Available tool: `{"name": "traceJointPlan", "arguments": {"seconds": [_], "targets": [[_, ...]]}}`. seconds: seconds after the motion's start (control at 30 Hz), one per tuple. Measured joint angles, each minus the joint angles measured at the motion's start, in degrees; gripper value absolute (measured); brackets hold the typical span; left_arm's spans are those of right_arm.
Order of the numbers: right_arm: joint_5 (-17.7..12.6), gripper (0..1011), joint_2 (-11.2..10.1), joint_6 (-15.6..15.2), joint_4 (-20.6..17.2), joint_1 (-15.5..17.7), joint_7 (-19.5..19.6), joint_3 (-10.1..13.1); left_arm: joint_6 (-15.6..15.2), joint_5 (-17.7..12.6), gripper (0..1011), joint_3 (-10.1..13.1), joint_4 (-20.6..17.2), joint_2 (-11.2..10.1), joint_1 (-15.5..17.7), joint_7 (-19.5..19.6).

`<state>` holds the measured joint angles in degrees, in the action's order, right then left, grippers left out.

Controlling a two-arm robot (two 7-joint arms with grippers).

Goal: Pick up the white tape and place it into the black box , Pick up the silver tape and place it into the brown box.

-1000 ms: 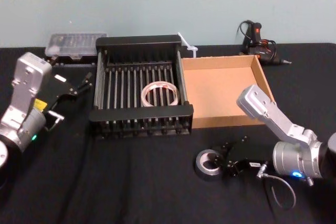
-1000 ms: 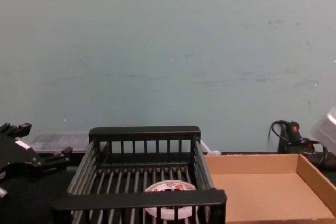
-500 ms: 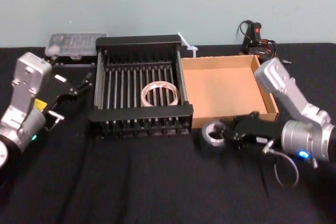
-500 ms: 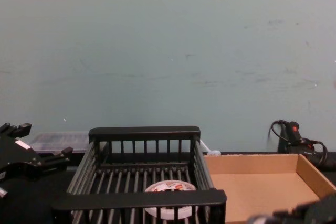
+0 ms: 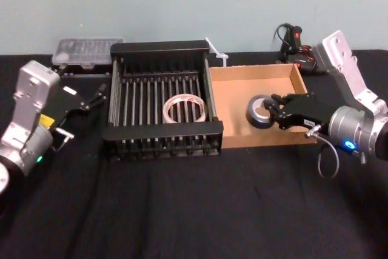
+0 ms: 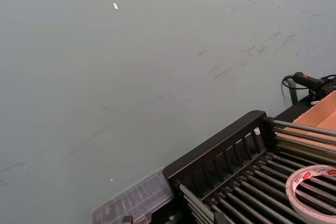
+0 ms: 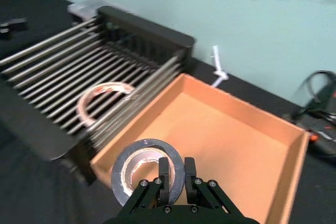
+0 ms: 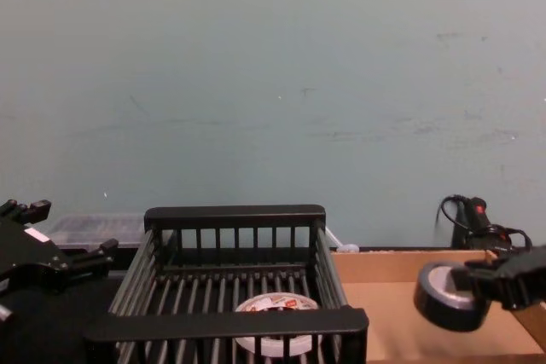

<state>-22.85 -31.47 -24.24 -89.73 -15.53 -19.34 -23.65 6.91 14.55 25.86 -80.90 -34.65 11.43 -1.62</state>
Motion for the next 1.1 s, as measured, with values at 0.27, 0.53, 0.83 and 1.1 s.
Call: {"name": "traceJointPlan", "arguments": {"seconds": [0.27, 0.53, 0.83, 1.1], "targets": [[2.0, 176, 3.0, -0.7, 2.7, -1.4, 3.2, 1.1, 0.0, 0.0, 1001, 0.0, 0.0, 0.0, 0.0, 0.0], [2.2, 176, 3.6, -1.1, 3.5, -1.6, 3.3, 1.5, 0.0, 0.0, 1001, 0.0, 0.0, 0.0, 0.0, 0.0], [2.2, 176, 3.4, -1.0, 3.3, -1.6, 3.3, 1.4, 0.0, 0.0, 1001, 0.0, 0.0, 0.0, 0.0, 0.0], [2.2, 339, 3.4, -1.0, 3.2, -1.5, 3.2, 1.3, 0.0, 0.0, 1001, 0.0, 0.0, 0.0, 0.0, 0.0]]}}
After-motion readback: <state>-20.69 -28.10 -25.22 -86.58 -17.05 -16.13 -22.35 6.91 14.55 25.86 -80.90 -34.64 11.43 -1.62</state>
